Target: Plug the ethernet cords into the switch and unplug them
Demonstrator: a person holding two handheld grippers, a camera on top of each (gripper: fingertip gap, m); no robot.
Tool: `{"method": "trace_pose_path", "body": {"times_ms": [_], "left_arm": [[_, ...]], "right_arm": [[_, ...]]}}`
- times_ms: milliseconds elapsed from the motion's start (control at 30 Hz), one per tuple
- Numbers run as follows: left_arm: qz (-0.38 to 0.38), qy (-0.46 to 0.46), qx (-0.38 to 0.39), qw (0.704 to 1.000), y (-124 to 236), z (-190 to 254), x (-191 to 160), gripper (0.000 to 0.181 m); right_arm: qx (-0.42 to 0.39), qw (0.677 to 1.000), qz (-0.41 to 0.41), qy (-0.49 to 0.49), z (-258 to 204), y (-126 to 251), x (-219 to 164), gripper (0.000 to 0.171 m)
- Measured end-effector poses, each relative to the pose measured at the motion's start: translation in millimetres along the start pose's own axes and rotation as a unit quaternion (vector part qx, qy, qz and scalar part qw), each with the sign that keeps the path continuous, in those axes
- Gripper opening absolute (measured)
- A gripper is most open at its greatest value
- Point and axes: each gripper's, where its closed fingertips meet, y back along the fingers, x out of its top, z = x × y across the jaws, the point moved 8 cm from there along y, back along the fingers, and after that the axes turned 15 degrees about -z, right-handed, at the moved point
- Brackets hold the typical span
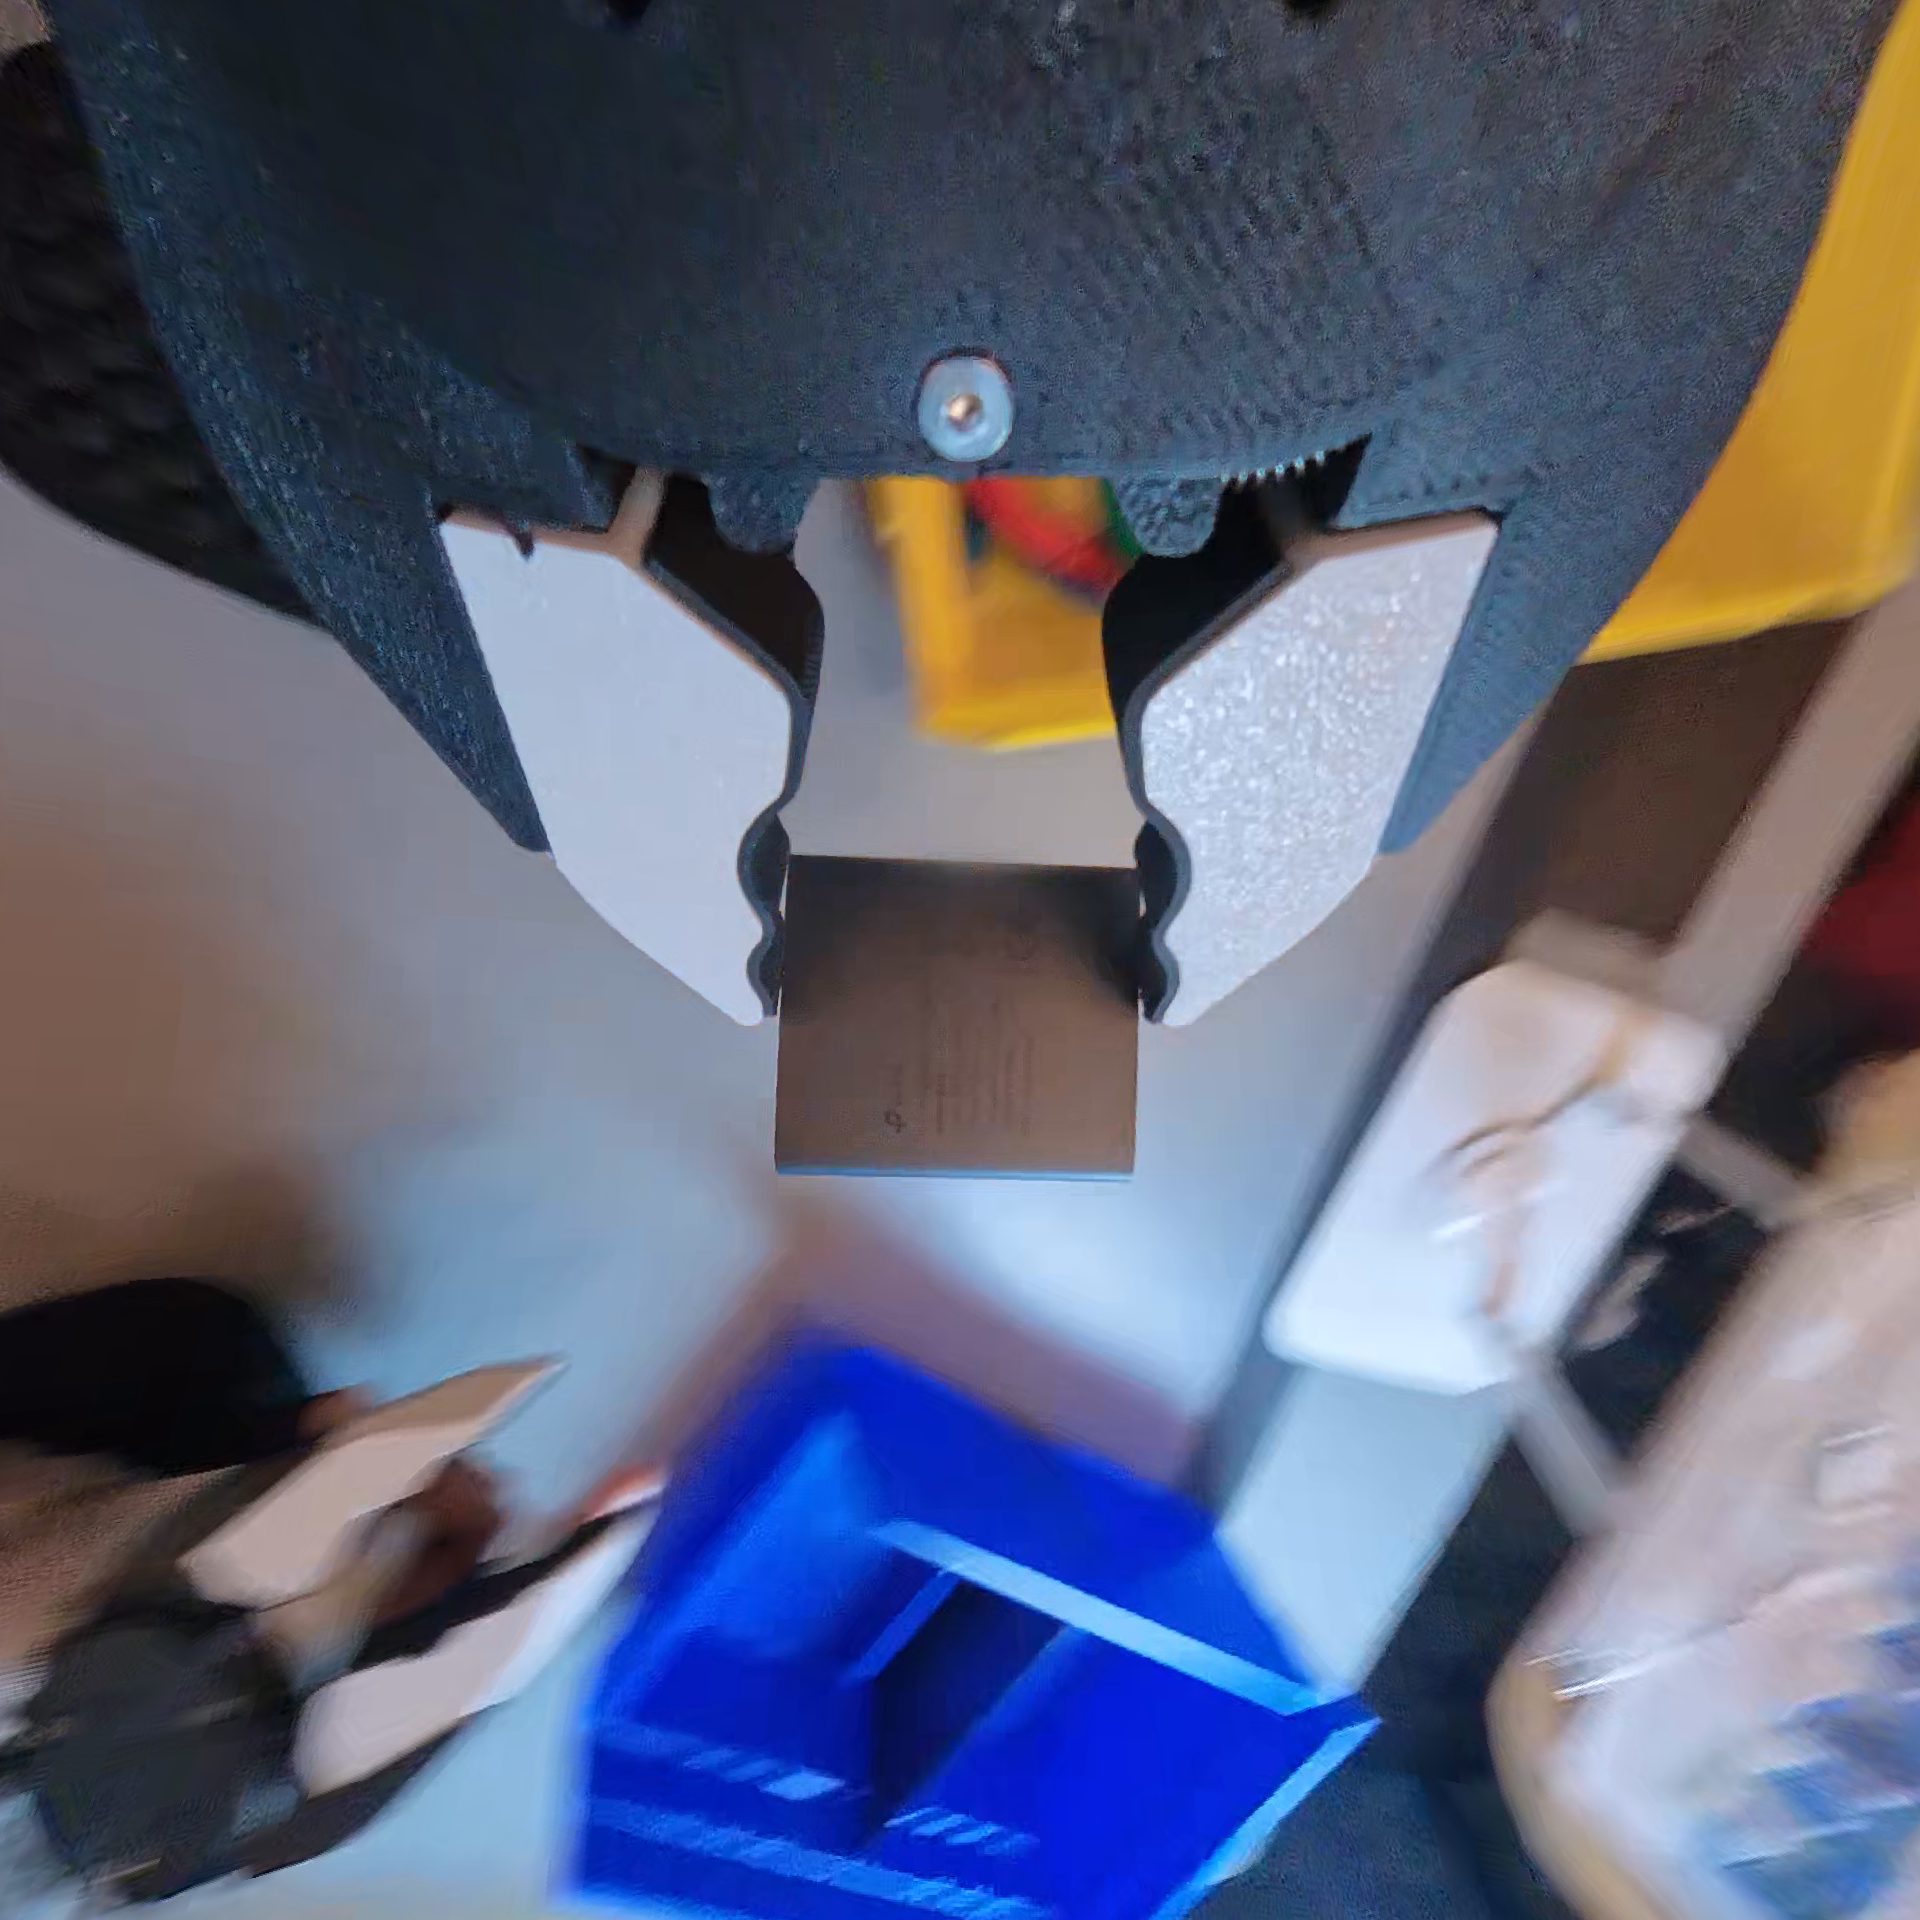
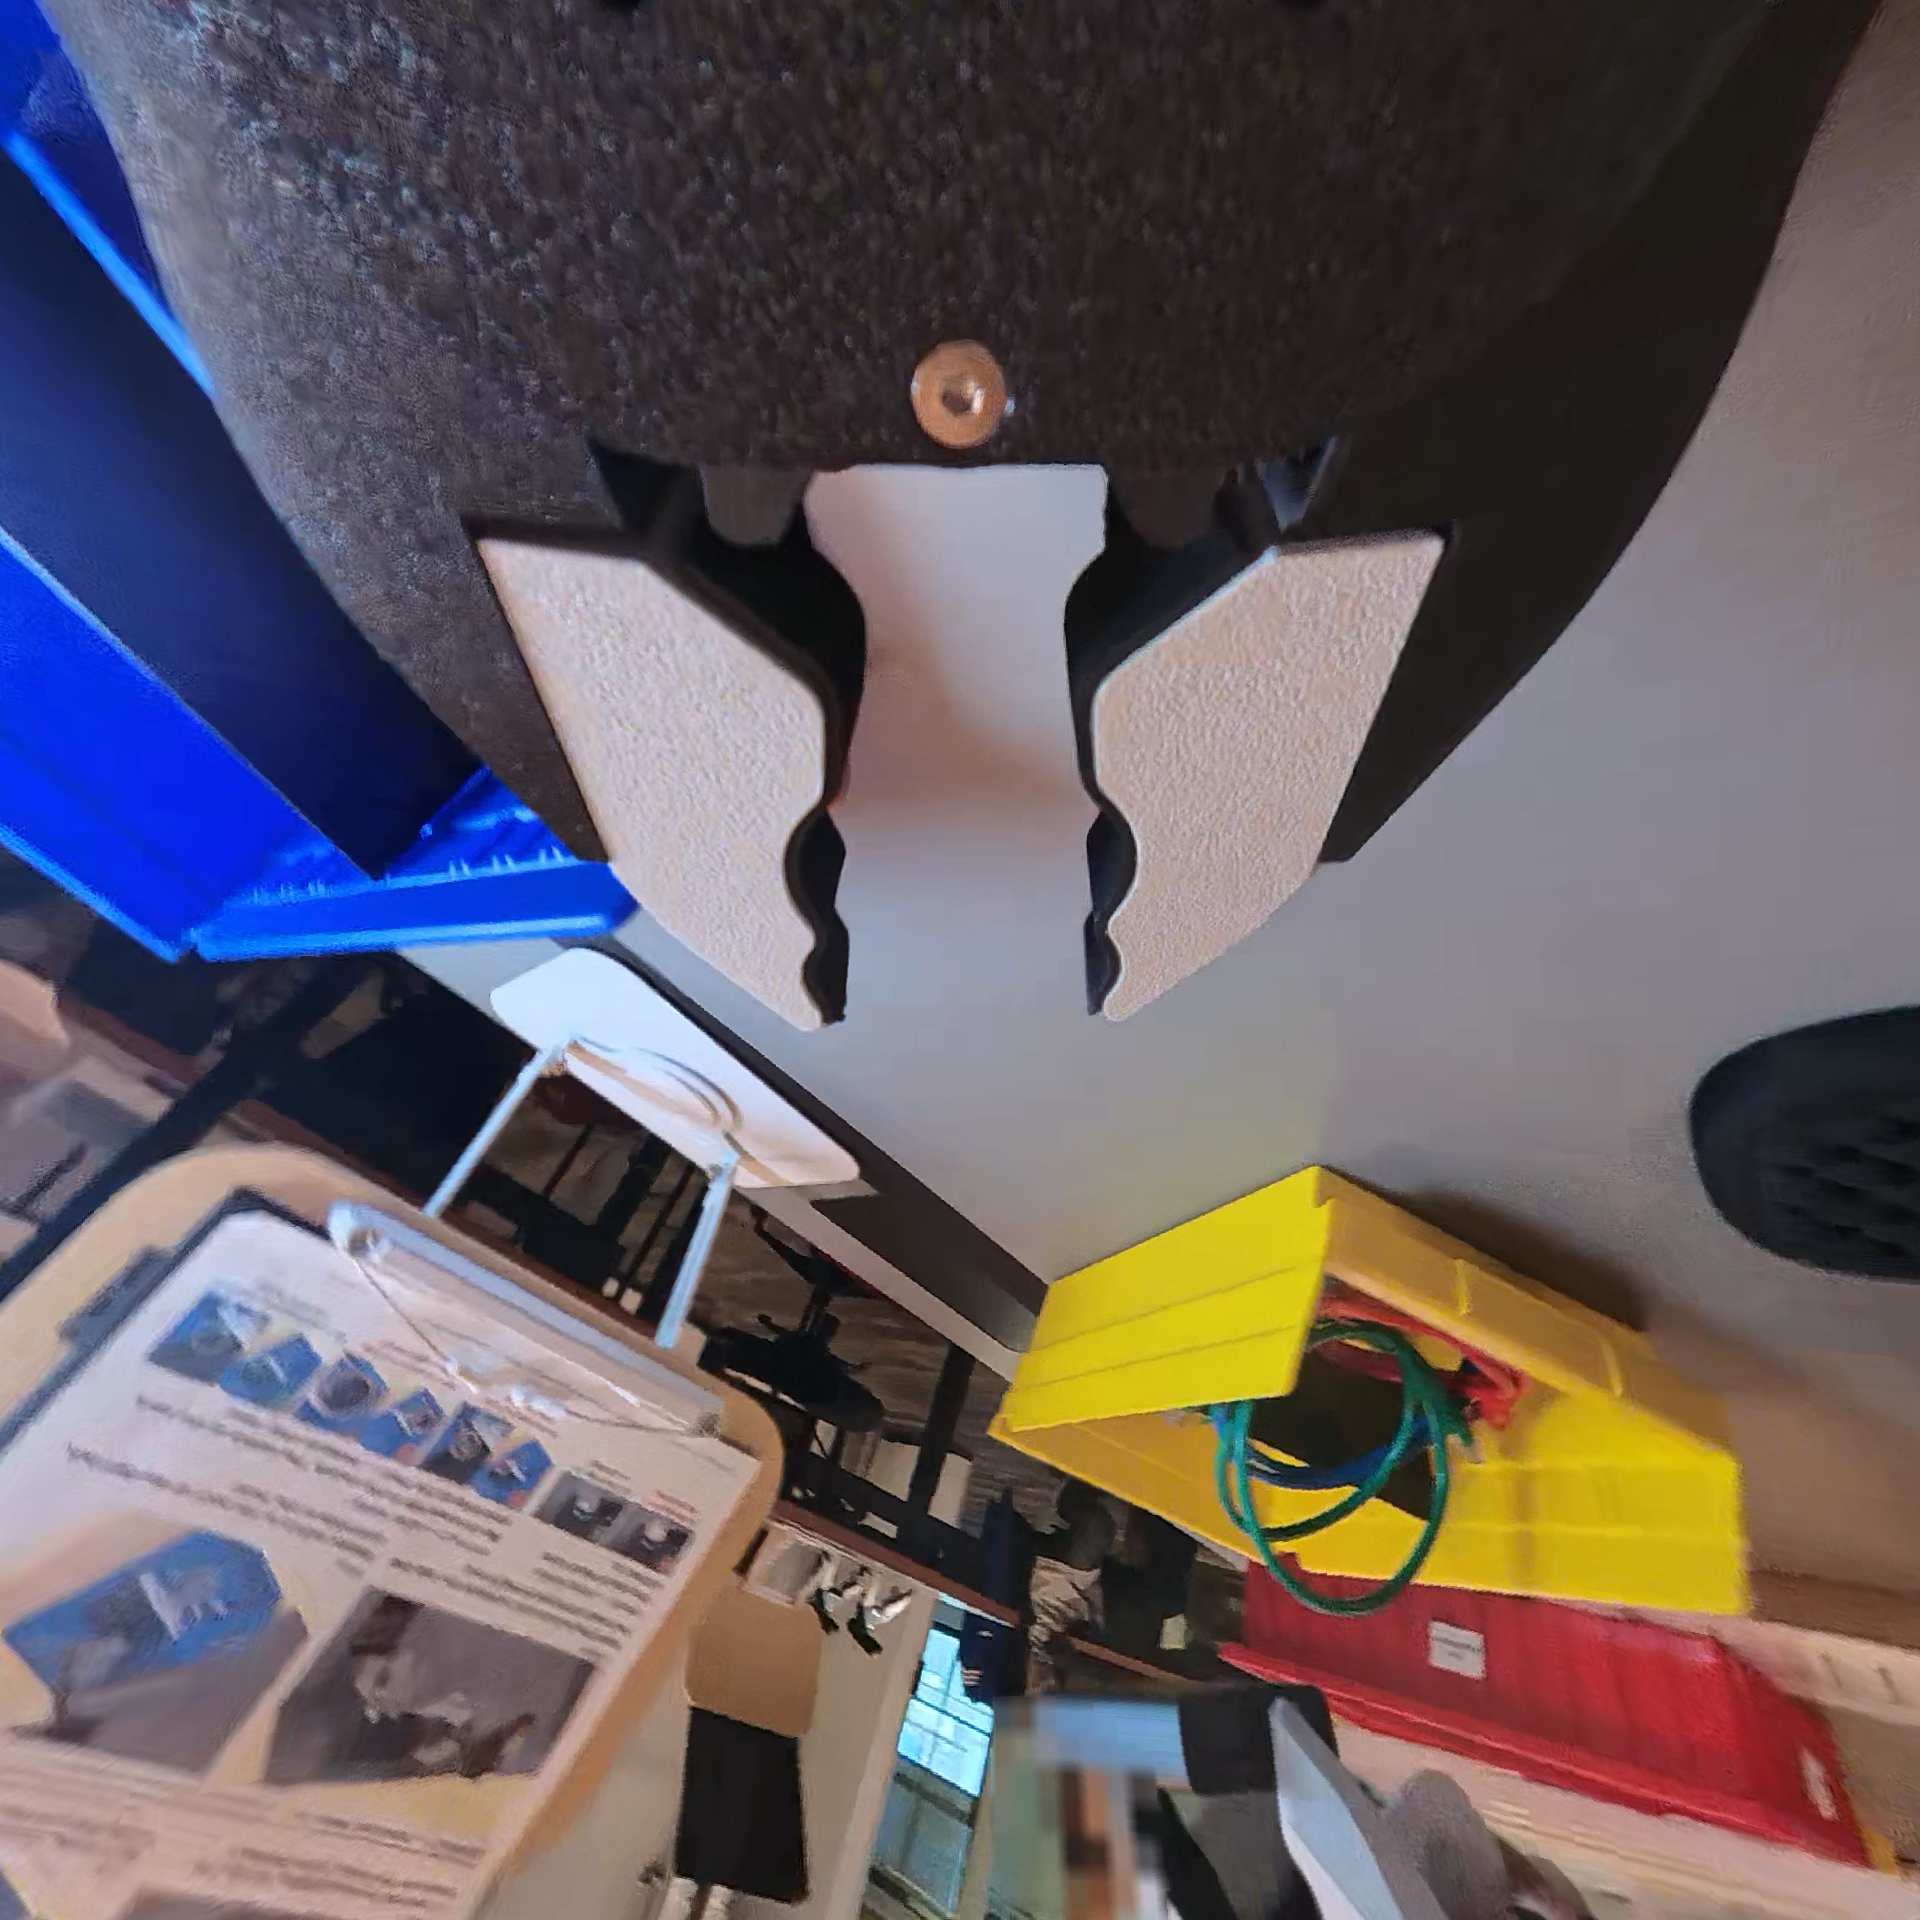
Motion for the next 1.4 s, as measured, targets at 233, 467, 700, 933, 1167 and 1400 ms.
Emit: {"method": "trace_pose_path", "body": {"times_ms": [233, 467, 700, 933, 1167, 1400], "left_arm": [[0.099, -0.044, -0.259, 0.96, -93, 137, 1, 0.066], [0.164, 0.058, -0.431, 0.885, -134, 143, -12, 0.065], [0.263, 0.022, -0.279, 0.923, -122, 131, -21, 0.051], [0.276, -0.089, -0.142, 0.946, -117, 151, -19, 0.043], [0.246, -0.129, -0.062, 0.959, -124, 154, -22, 0.021], [0.282, -0.098, -0.119, 0.947, -121, 152, -22, 0.021]], "right_arm": [[0.061, 0.98, 0.027, 0.185, -65, 1, 12, 0.062], [0.09, 0.952, 0.005, 0.294, -97, -9, -4, 0.031], [0.146, 0.97, -0.008, 0.197, -78, -12, -9, 0.023], [0.145, 0.979, -0.04, 0.14, -68, -10, -7, 0.023], [0.168, 0.974, -0.057, 0.142, -76, -9, -7, 0.022], [0.239, 0.969, -0.002, 0.06, -73, 0, 6, 0.023]]}}
